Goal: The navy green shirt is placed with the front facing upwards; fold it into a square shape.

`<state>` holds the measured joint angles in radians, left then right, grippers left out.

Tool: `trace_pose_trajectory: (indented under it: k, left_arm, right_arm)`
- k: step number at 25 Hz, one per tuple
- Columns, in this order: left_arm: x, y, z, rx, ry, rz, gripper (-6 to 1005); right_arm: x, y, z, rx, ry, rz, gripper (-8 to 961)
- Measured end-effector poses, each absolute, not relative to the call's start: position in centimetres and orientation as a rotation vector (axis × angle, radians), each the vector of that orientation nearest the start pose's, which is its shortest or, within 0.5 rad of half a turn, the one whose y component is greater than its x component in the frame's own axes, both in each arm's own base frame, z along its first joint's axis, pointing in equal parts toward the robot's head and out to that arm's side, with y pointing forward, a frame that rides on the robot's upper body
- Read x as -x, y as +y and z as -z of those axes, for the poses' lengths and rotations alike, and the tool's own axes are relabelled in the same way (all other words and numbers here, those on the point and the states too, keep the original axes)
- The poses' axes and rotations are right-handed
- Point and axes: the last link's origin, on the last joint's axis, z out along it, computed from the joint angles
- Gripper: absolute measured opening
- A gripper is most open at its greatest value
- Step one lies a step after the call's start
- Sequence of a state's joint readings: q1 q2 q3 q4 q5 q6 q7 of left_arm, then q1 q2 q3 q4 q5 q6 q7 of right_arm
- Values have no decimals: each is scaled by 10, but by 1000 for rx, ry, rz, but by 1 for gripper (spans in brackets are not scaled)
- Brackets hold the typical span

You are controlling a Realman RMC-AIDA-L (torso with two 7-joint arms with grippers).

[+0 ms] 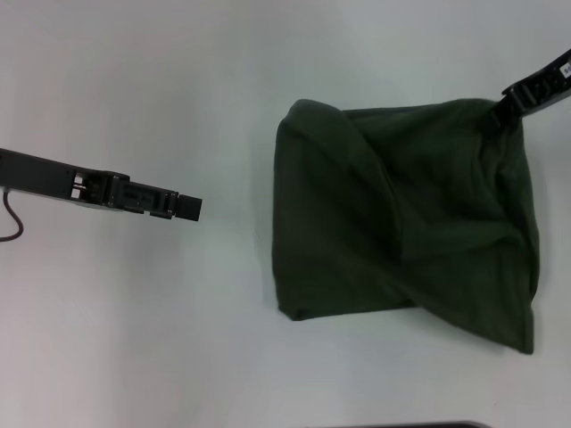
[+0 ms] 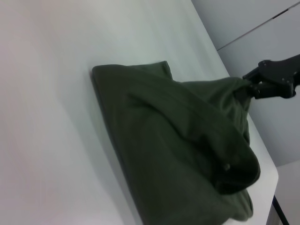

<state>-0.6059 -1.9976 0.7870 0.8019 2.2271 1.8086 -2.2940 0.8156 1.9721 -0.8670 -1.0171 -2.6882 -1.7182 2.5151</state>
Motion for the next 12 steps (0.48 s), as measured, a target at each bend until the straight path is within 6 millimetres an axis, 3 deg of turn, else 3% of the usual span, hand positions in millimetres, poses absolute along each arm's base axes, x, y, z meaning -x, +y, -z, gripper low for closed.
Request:
trace_pose_trajectory:
  k: [12]
  left_arm:
    - [248,323,-28,2729,-1701,304,783]
  right_arm:
    - [-214,410,-71,2352,1356,257,113]
